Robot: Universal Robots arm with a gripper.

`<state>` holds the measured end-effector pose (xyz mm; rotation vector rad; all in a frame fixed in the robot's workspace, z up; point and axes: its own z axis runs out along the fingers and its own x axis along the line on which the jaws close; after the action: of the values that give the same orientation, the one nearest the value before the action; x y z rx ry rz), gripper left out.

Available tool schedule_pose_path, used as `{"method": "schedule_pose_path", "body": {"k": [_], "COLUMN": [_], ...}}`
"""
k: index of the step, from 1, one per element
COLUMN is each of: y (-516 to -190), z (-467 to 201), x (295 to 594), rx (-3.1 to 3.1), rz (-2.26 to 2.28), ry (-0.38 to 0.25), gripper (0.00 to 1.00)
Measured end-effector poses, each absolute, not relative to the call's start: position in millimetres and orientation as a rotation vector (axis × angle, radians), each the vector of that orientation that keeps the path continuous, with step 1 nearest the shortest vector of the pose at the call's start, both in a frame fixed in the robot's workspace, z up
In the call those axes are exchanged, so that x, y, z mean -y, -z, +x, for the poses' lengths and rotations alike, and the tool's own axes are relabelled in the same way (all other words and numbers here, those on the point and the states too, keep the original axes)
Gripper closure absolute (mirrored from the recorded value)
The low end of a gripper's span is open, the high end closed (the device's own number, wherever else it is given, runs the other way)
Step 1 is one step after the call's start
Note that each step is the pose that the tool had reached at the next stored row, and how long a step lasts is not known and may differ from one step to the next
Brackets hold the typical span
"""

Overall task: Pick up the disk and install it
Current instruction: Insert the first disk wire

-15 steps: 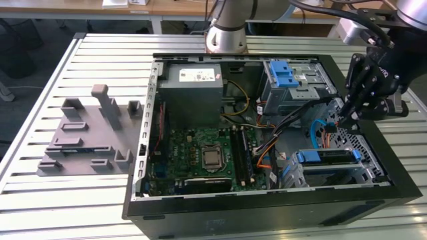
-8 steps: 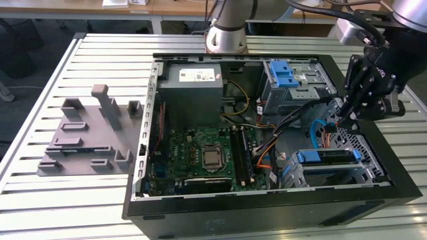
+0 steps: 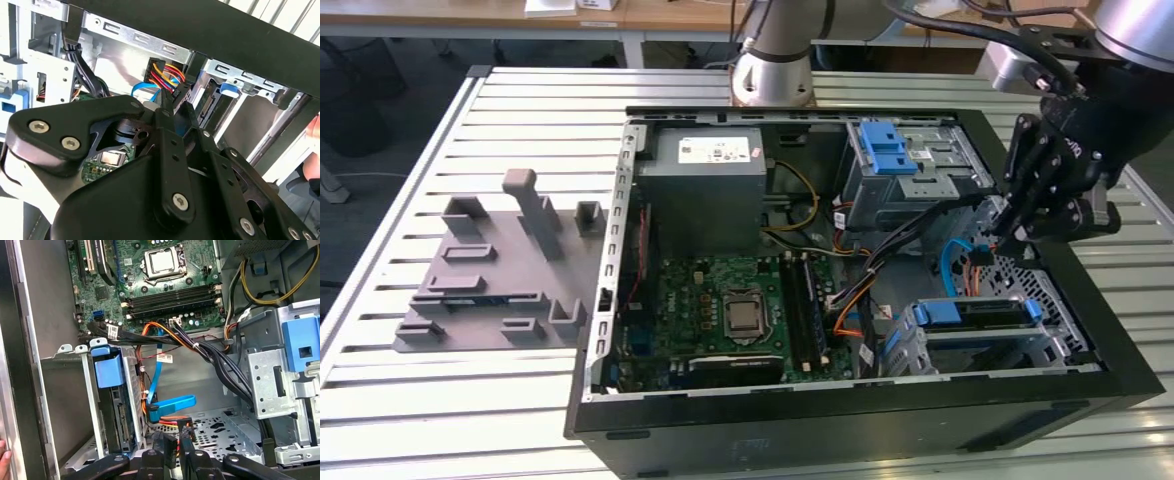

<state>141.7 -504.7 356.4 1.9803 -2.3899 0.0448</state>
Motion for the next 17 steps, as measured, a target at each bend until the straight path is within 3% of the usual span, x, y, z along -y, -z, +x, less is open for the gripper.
{"method": "schedule_pose_path", "body": {"k": [11,17], "y": [-351.6,-351.6], "z": [142.5,141.8], "x": [501.4,501.7], "rx": [2.365,2.339], "rz": [1.941,1.971], "ry": [-0.121,-0.129], "gripper": [0.73,0.84]}}
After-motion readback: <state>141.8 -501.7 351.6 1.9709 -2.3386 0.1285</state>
